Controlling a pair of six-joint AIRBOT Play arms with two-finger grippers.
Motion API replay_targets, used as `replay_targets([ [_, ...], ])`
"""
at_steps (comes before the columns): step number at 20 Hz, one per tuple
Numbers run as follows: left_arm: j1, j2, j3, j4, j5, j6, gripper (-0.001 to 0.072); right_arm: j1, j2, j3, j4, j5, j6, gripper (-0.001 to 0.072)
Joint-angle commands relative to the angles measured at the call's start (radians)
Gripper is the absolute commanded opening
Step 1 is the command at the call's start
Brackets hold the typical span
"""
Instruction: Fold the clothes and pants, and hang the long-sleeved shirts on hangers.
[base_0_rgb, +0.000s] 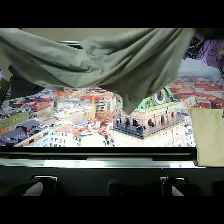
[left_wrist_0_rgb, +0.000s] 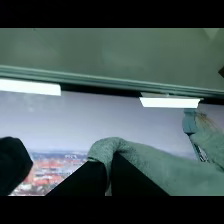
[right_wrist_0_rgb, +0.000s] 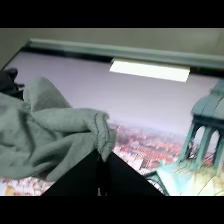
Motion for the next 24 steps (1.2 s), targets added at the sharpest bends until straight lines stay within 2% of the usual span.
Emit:
replay_targets([
  [1,0.012,0.177,0.048,0.118,-0.027,-0.046,0.0015,-0.002,0.167,0.055,-0.143,0.014,0.078,0.0039],
  [6,0.012,0.269,0.047,0.117,-0.026,-0.101,0.0015,-0.002,0.256,0.055,-0.145,0.006,0.199,0.0039],
  [8,0.012,0.246,0.032,0.122,-0.023,-0.117,0.0015,-0.002,0.227,0.055,-0.151,0.006,0.206,0.0039],
  [10,0.012,0.187,0.001,0.129,-0.015,-0.150,0.0015,-0.002,0.158,0.055,-0.181,0.008,0.261,0.0039],
  [14,0.005,-0.055,-0.055,0.127,-0.011,-0.144,0.0015,-0.001,-0.093,0.054,-0.186,0.048,0.336,0.0039],
  [17,-0.032,-0.309,-0.065,0.127,0.042,-0.124,0.0015,-0.002,-0.341,0.051,-0.174,0.085,0.336,0.0039],
  [21,-0.081,-0.607,-0.065,0.117,0.200,-0.114,0.0015,-0.002,-0.687,0.051,-0.164,0.032,0.336,0.0039],
  [24,-0.117,-0.739,-0.065,0.081,0.238,-0.114,0.0015,-0.002,-0.874,0.051,-0.159,-0.053,0.336,0.0039],
])
